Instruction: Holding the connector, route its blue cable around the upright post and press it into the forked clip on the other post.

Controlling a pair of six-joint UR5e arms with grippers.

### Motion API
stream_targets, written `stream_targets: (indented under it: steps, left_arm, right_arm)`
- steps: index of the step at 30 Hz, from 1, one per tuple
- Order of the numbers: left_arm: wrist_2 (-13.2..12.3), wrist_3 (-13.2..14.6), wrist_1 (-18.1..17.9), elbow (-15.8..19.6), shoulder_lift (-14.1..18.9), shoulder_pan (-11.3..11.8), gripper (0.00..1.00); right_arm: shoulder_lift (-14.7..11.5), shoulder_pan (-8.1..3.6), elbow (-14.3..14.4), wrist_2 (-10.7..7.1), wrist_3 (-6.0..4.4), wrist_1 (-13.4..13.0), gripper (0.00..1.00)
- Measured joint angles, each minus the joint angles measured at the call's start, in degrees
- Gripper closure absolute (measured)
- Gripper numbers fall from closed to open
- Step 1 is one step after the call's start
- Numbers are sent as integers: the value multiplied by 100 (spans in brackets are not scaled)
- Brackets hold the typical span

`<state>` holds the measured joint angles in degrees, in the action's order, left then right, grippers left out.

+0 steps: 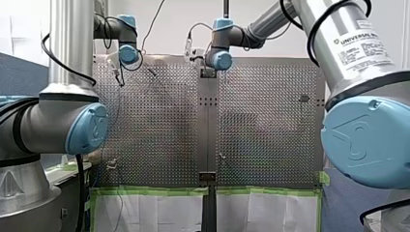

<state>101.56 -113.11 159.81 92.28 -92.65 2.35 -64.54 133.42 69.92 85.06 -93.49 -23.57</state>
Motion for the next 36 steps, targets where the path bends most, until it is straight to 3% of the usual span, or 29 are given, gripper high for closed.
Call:
stream_targets:
  steps: [6, 20, 36]
  left_arm:
    - [-62, -17, 8, -198, -89, 61, 91]
    - [-137, 9, 28, -222, -528, 38, 91]
    - [-210, 87, -73, 18, -800, -36, 86]
  right_arm:
    - [109, -38, -28, -23, -1, -12, 99]
    - [290, -96, -53, -40, 11, 45, 99]
    - [581, -146, -50, -29, 80, 106, 99]
